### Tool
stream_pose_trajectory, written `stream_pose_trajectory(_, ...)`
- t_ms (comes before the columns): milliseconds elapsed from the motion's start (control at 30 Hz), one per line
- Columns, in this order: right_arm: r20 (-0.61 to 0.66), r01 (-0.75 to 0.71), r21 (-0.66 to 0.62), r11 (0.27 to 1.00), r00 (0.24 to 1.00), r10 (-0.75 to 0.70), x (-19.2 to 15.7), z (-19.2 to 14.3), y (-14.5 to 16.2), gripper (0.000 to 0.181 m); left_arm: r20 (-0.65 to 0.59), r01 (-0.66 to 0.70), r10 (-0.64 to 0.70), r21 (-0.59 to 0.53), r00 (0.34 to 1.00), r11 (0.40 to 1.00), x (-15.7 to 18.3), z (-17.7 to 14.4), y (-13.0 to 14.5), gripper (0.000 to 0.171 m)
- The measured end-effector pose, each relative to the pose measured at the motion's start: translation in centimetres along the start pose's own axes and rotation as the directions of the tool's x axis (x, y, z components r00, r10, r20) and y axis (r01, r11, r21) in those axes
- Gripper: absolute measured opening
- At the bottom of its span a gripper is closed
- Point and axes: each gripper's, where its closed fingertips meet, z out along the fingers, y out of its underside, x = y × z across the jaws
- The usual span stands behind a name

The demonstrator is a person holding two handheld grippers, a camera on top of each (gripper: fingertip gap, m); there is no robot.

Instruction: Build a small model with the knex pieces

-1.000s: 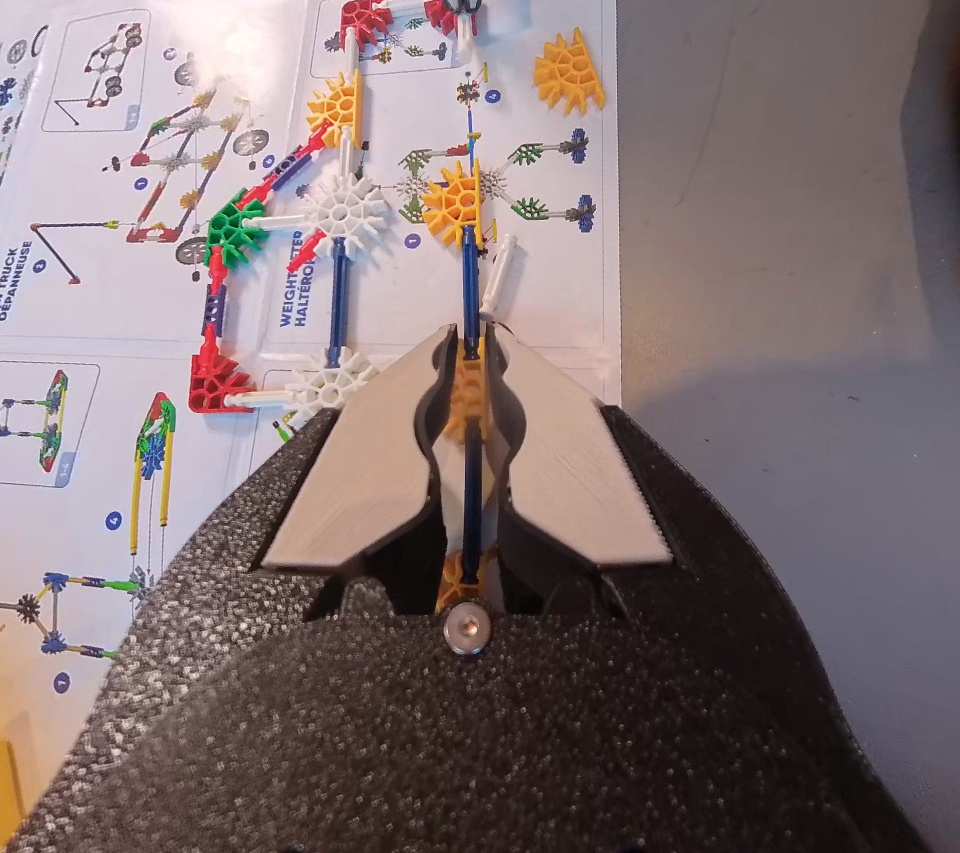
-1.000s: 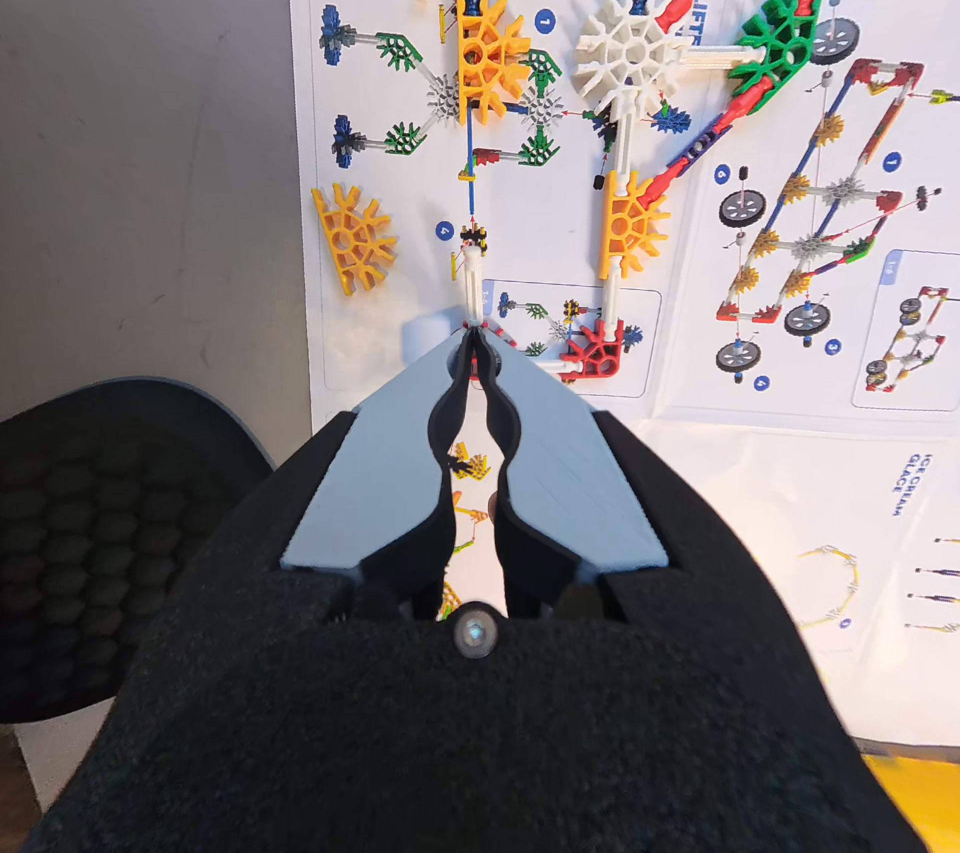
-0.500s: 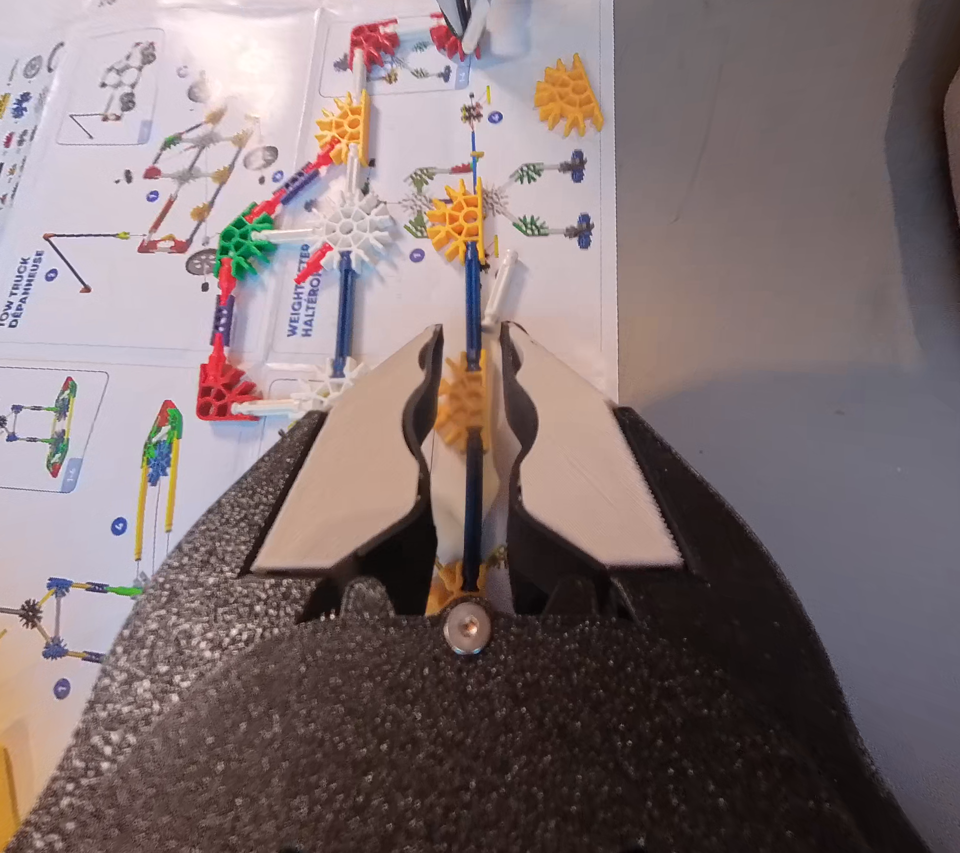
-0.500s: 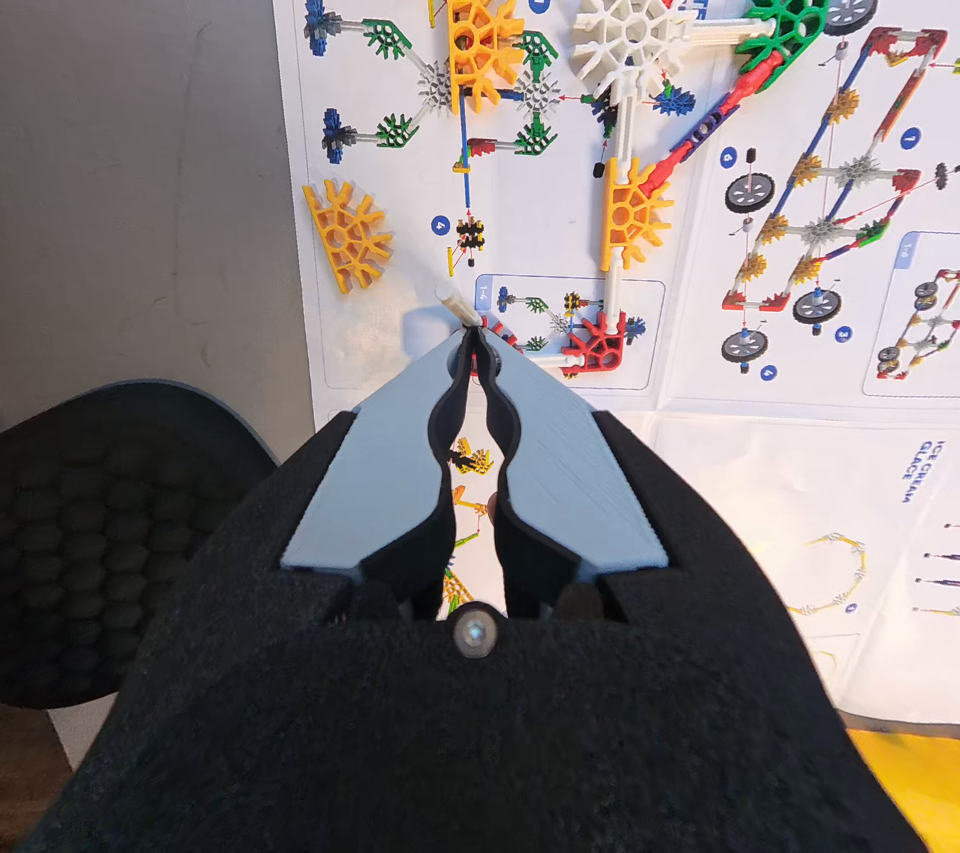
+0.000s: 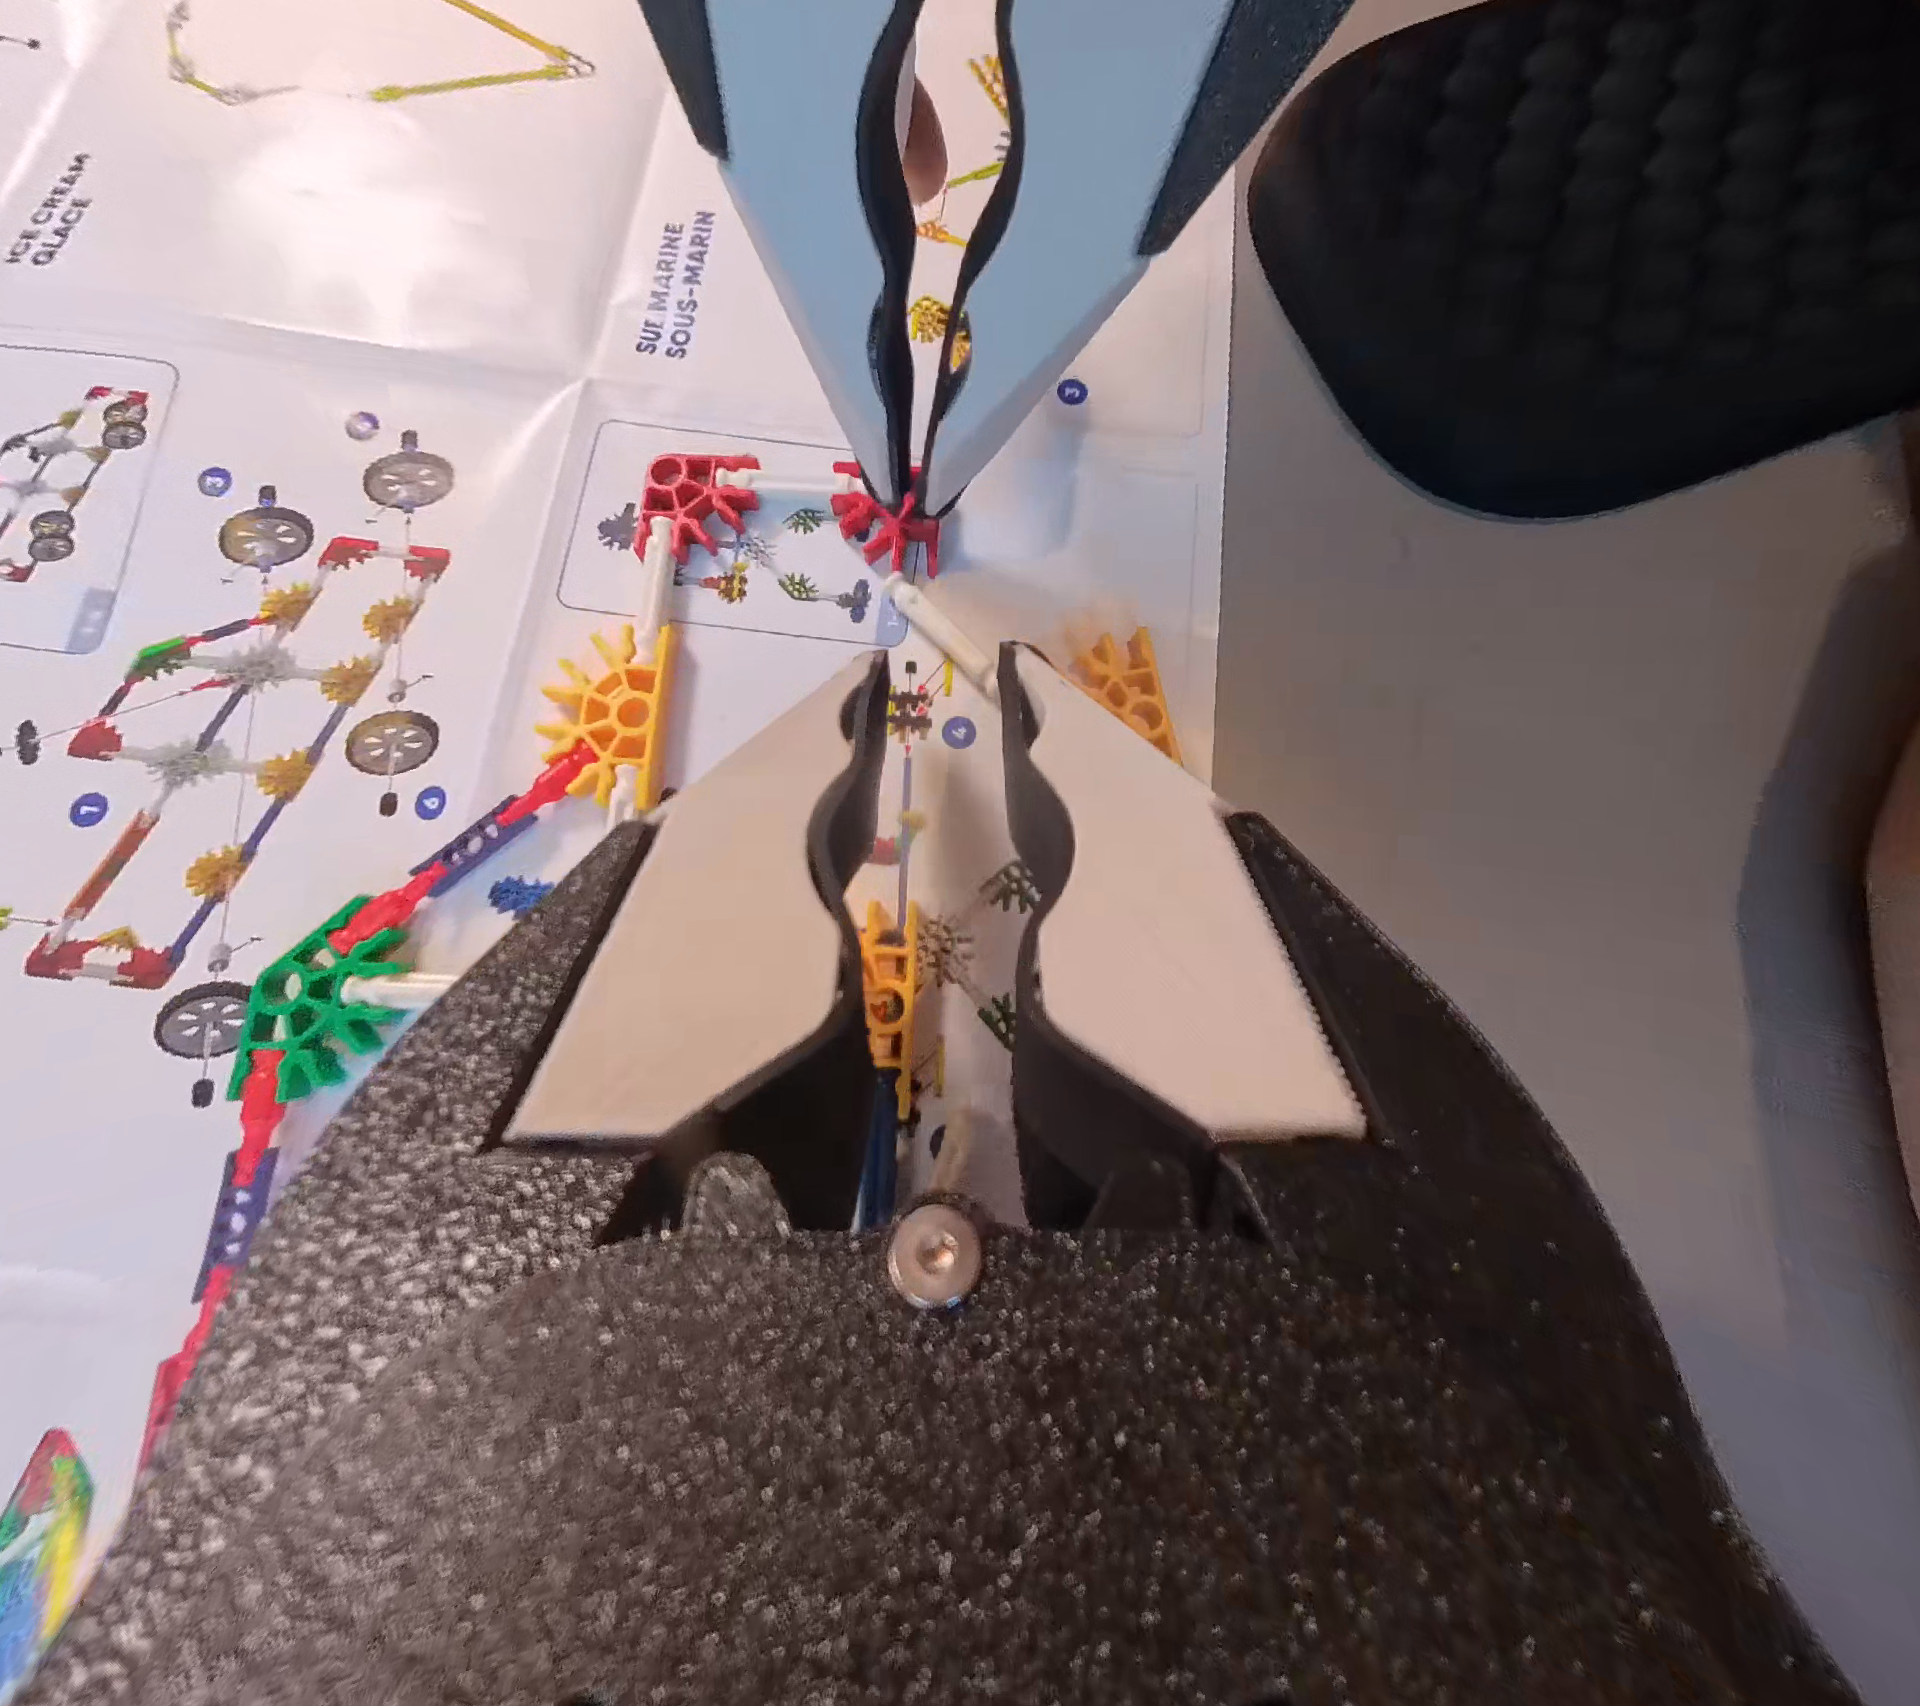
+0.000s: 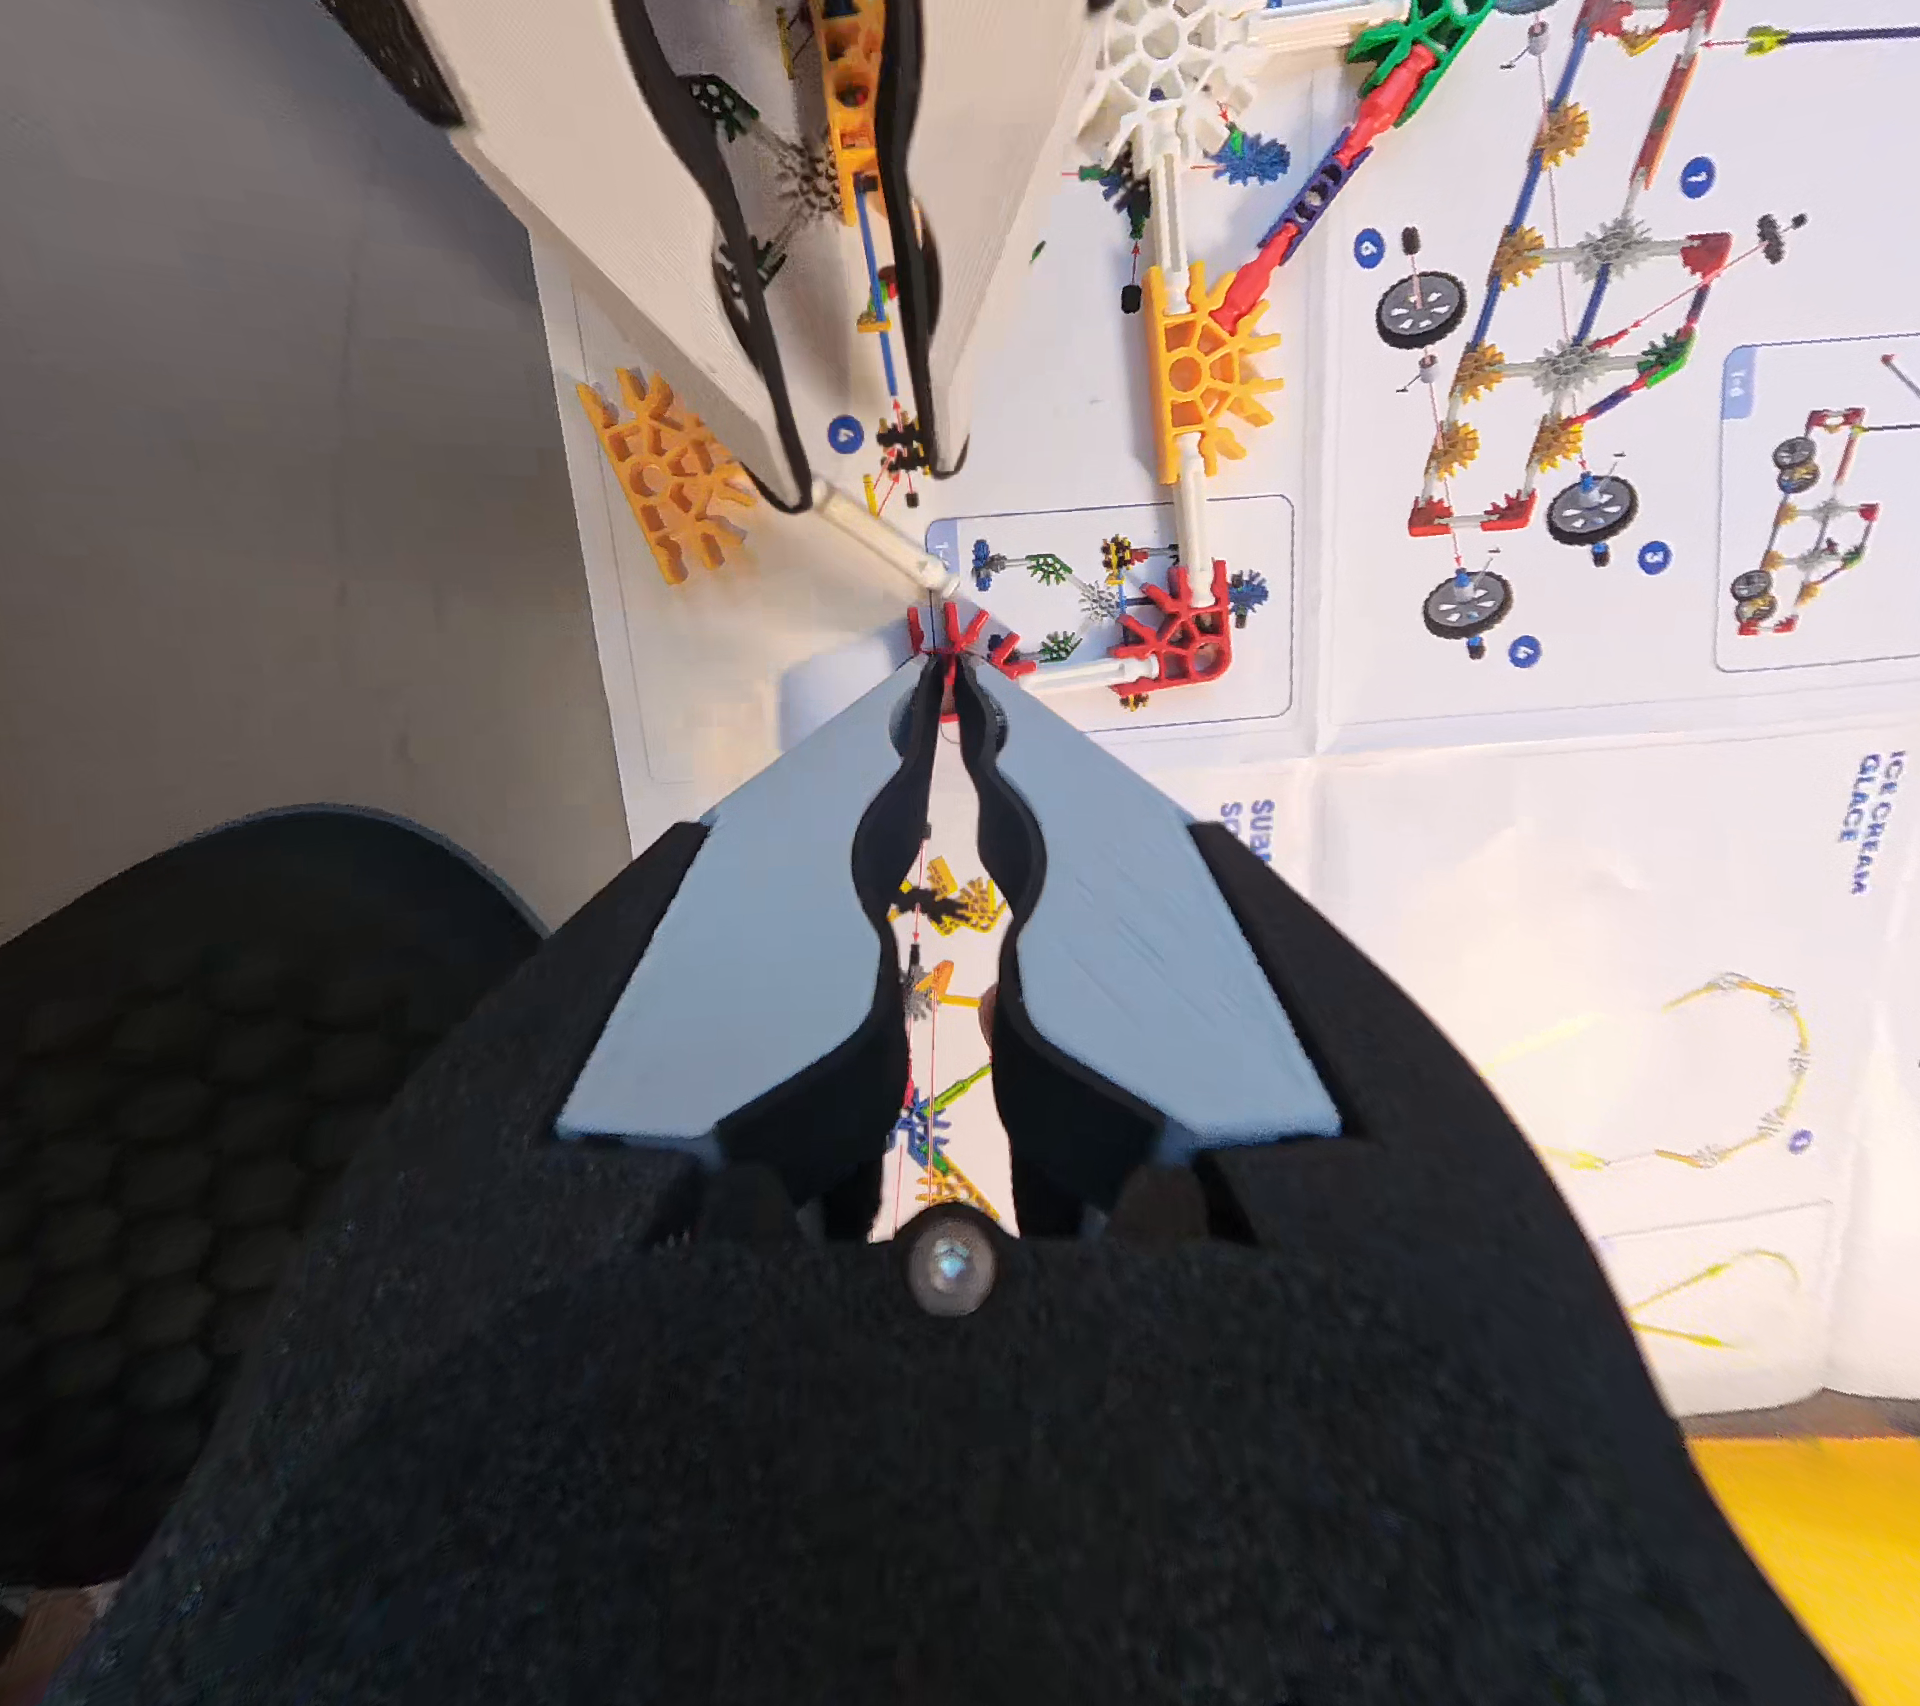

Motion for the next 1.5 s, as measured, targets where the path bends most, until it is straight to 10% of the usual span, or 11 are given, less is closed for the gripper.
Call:
stream_pose_trajectory(633, -0.074, 0.02, 0.186, 0.982, 0.997, -0.006, -0.5, -0.6, 0.0, 0.018, -0.165, -0.256, 0.234, -0.133, 0.958, 0.957, -0.6, 1.1, 0.8, 0.003)
stream_pose_trajectory(1500, -0.087, -0.001, 0.219, 0.976, 0.996, 0.021, -1.0, 0.2, -0.1, 0.01, -0.138, -0.159, 0.154, -0.028, 0.978, 0.987, 0.0, 1.3, -0.5, 0.003)
